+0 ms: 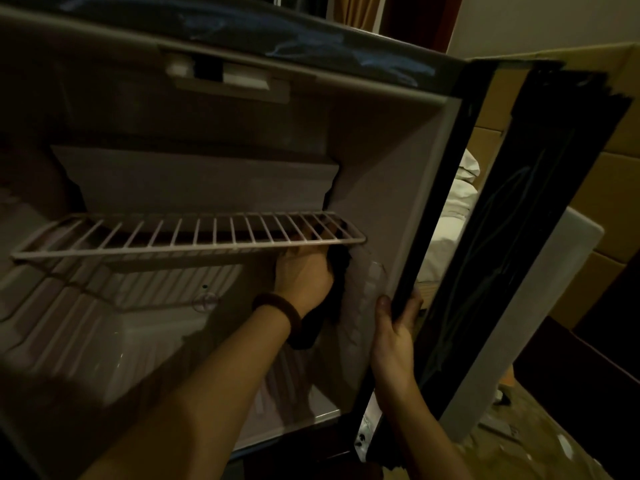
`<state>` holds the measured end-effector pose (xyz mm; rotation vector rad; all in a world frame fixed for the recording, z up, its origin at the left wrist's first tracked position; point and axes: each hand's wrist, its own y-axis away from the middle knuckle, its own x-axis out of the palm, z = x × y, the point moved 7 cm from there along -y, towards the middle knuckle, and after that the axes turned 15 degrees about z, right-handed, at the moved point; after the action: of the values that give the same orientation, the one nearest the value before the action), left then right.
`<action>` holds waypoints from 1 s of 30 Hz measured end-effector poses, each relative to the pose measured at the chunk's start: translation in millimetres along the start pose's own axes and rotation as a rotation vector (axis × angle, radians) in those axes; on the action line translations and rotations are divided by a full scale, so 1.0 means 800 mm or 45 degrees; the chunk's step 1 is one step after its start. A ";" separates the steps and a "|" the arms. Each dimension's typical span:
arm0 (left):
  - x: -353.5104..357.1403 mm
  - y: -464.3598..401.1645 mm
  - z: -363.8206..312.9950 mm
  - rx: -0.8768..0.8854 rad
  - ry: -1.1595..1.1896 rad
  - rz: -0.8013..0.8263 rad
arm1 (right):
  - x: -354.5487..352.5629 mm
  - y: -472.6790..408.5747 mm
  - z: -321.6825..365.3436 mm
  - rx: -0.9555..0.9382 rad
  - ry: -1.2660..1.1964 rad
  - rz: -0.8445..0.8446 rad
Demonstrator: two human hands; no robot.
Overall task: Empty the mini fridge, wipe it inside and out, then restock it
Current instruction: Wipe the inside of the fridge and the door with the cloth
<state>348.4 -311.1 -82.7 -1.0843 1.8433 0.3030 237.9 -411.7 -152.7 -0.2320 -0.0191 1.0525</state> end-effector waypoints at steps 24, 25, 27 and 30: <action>0.043 0.083 -0.040 0.400 -0.213 -0.237 | 0.002 0.001 0.000 -0.008 -0.032 0.085; 0.048 0.087 -0.037 0.407 -0.209 -0.228 | 0.002 0.001 -0.001 0.000 -0.052 0.079; 0.063 0.091 -0.028 0.451 -0.192 -0.203 | 0.002 0.000 -0.005 0.010 -0.087 0.076; 0.074 0.096 -0.020 0.482 -0.115 -0.189 | 0.001 0.000 -0.003 -0.018 -0.161 0.063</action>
<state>269.0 -308.6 -140.5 -0.9197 1.6452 -0.0826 238.9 -411.3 -154.8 -0.1791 -0.1355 1.1156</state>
